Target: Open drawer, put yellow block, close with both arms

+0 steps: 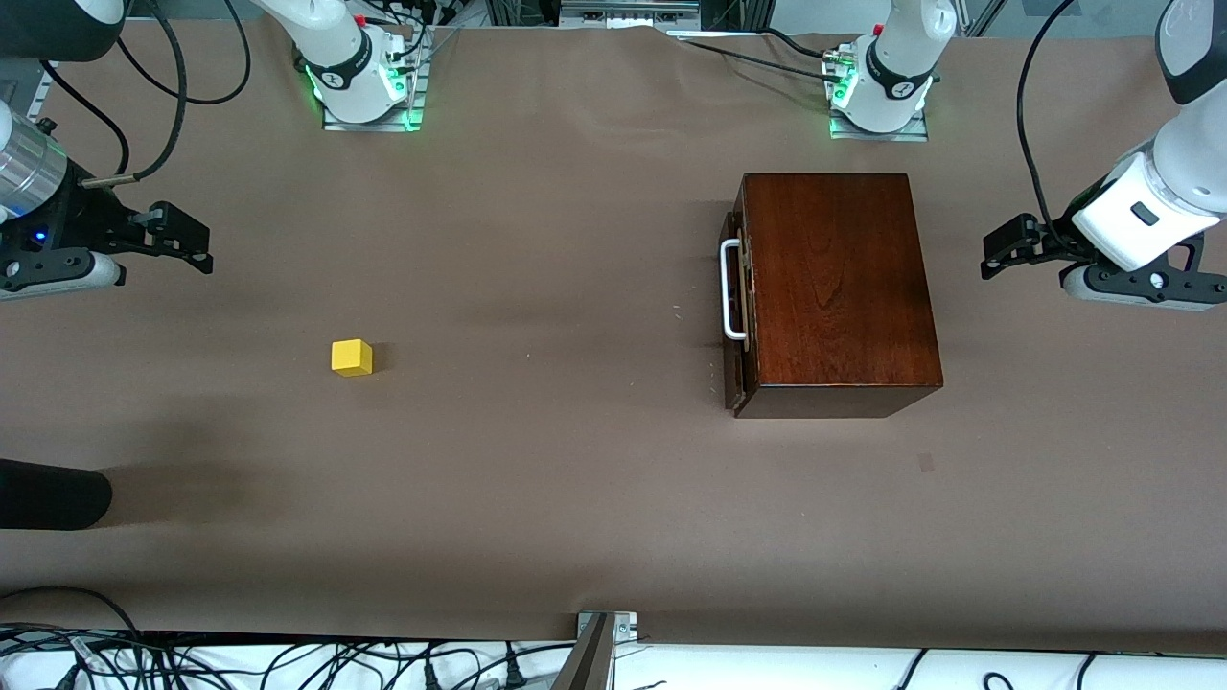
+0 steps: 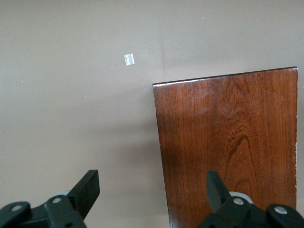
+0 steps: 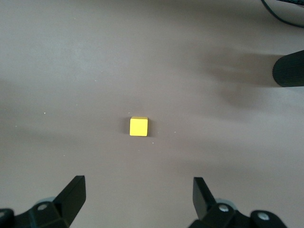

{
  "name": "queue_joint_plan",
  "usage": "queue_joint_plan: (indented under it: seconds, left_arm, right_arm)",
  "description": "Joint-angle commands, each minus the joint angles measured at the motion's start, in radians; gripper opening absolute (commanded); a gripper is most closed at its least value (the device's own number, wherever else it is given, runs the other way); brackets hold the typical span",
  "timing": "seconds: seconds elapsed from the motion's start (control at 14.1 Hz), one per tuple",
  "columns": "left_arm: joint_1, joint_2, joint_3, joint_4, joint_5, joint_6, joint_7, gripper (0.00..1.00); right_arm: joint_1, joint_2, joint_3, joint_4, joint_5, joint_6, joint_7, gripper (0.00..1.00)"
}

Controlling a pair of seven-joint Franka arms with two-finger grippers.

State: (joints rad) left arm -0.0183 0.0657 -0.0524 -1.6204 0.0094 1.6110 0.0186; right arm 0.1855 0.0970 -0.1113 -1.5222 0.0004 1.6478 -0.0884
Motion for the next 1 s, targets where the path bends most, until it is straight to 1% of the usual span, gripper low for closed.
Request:
queue_joint_plan:
  seconds: [0.0, 0.36, 0.57, 0.71, 0.92]
  left_arm:
    - [-0.003, 0.013, 0.002, 0.034, -0.008, -0.025, -0.006, 1.0]
    - [-0.002, 0.013, 0.002, 0.034, -0.008, -0.029, -0.006, 1.0]
    - [-0.006, 0.016, 0.0, 0.056, -0.011, -0.066, -0.005, 1.0]
    - [-0.026, 0.016, -0.017, 0.06, -0.006, -0.089, -0.006, 1.0]
    - [-0.038, 0.025, -0.037, 0.062, -0.011, -0.083, 0.012, 1.0]
  right_arm:
    - [-0.005, 0.012, 0.002, 0.028, -0.002, -0.01, -0.001, 1.0]
    - [-0.006, 0.012, 0.002, 0.027, -0.002, -0.011, -0.001, 1.0]
    - [-0.006, 0.012, 0.002, 0.027, -0.002, -0.01, -0.001, 1.0]
    - [-0.006, 0.012, 0.002, 0.027, -0.002, -0.01, -0.001, 1.0]
    - [-0.006, 0.012, 0.002, 0.027, 0.0, -0.01, -0.001, 1.0]
